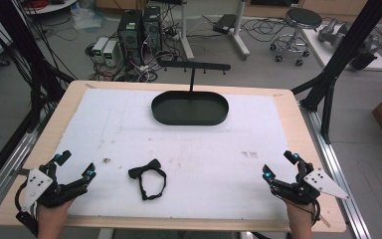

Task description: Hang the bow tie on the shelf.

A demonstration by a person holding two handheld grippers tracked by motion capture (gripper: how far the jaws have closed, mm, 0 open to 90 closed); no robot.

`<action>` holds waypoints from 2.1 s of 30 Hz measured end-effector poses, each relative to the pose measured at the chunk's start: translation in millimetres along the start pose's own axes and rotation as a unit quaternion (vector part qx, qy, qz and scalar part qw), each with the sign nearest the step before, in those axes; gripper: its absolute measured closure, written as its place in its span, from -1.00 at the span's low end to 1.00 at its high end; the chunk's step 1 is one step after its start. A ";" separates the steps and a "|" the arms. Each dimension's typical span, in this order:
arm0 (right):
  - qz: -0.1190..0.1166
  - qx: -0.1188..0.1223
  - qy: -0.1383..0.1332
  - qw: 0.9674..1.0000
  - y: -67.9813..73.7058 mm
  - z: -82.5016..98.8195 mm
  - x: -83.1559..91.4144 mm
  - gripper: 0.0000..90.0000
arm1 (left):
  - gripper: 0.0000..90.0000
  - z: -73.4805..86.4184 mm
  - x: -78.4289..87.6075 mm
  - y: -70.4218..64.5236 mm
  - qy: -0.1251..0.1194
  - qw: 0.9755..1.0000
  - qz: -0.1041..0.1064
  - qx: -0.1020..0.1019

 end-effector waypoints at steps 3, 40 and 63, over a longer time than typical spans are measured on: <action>-0.001 -0.001 -0.001 1.000 0.2 0.0 0.1 -0.74 | -0.66 -1.1 0.0 -0.3 -0.001 1.000 0.000 0.000; -0.012 0.003 -0.003 1.000 7.4 -0.5 -3.1 -0.74 | -0.31 12.6 -93.0 -89.9 0.290 0.936 0.169 -0.105; -0.011 -0.002 -0.006 1.000 6.4 -0.5 -2.1 -0.74 | 0.50 33.0 -116.4 -110.5 0.398 0.884 0.221 -0.105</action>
Point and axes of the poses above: each handheld gripper's, and its own axes: x roughly backward along the jaws, z roughly out of its underside, y roughly to its left, the point moved 4 cm from there along -x, roughly forward along the jaws, and after that the axes turned 2 degrees about -z, right-handed, at the moved point
